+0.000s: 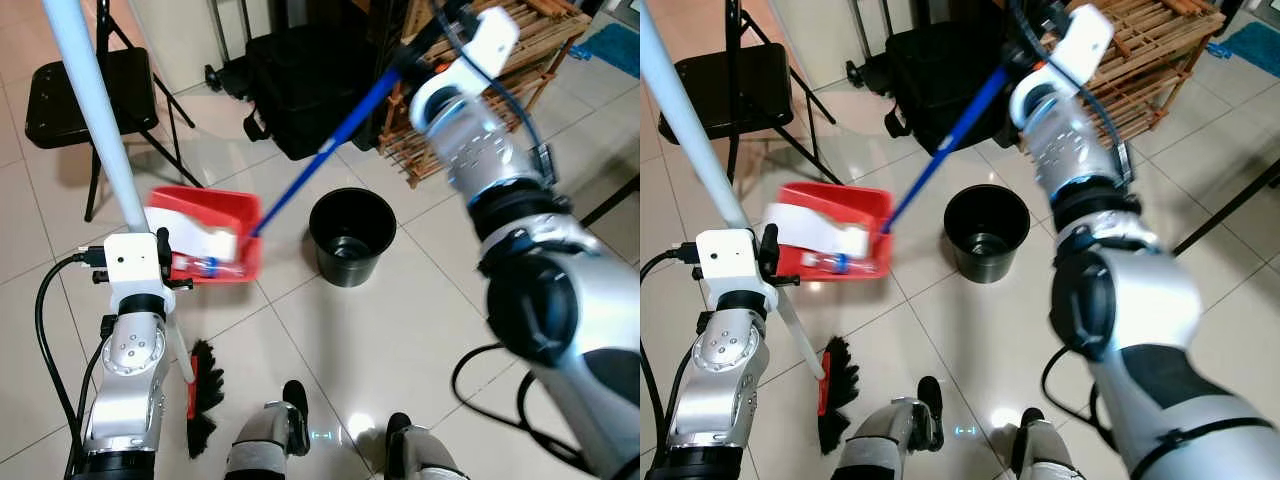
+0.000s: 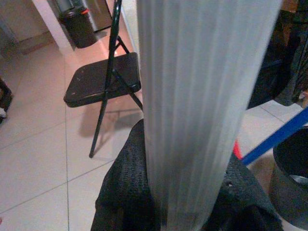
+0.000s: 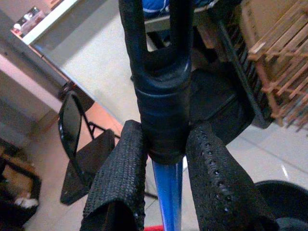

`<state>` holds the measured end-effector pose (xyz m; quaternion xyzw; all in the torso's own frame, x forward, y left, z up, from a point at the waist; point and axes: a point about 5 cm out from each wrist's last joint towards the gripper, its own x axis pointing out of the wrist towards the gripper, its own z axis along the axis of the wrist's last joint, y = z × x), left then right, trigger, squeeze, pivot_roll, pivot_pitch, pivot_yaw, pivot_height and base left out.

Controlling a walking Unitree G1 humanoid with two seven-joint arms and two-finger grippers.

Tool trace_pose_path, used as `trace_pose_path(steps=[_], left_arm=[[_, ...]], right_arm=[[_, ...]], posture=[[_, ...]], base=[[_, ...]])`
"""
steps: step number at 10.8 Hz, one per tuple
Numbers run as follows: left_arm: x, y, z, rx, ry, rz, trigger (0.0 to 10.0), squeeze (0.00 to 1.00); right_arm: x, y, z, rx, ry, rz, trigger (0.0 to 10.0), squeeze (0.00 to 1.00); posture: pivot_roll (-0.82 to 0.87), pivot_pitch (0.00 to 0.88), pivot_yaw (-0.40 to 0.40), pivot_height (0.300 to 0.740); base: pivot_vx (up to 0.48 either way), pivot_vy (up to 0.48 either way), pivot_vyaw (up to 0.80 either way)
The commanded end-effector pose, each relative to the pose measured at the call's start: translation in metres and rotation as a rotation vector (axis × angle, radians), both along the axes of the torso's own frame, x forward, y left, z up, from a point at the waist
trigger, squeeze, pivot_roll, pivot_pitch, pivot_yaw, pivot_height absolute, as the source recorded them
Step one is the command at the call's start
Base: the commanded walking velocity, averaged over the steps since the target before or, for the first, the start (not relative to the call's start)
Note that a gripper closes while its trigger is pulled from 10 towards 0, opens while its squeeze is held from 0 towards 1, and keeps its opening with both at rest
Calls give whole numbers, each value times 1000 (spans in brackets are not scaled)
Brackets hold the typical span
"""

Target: Sweep floor

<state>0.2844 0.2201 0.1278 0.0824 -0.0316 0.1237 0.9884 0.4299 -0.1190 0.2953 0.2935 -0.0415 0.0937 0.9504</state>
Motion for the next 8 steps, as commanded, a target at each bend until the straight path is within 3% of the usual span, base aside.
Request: trace_pose_path(steps=[1, 8], left_arm=[[0, 1, 0, -5, -12, 11, 10000, 0], [2, 2, 1, -5, -21, 15, 10000, 0]], right_arm=[[-1, -3, 25, 49, -94, -3, 10000, 0], [0, -11, 27, 105, -88, -36, 10000, 0]], posture=[[69, 201, 40, 740], [73, 179, 44, 740]], base=[[0, 0, 0], [0, 0, 0]])
